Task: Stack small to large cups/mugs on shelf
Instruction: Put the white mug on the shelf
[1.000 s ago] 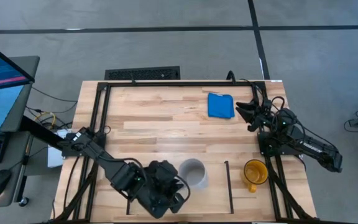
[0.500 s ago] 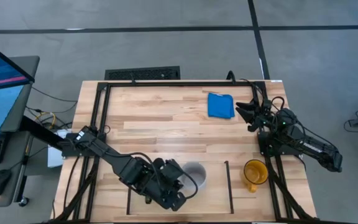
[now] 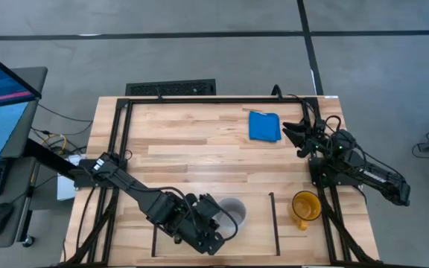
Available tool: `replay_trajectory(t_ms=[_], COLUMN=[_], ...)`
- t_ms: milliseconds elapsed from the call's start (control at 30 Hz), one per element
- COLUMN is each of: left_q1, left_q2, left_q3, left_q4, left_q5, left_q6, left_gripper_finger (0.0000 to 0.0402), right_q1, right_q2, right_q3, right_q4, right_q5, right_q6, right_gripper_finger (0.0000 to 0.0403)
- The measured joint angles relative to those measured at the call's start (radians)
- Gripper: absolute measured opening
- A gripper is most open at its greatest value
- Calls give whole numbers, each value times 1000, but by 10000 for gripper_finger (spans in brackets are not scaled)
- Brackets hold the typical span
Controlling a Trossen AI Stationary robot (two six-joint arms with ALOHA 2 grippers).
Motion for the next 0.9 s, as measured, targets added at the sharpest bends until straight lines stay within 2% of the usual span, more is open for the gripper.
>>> replay_trajectory(t_ms=[233, 900], left_q1=[0, 0], left_q2=[0, 0], left_q3=[0, 0], left_q4=[3, 11], left_q5=[12, 40], left_q6=[-25, -57], left_gripper_finger=[69, 78], right_q1=[0, 0], right_q2=[0, 0], right_q3=[0, 0], right_q4=[0, 0], right_q5=[0, 0], right_q6=[0, 0], right_gripper_finger=[192, 192])
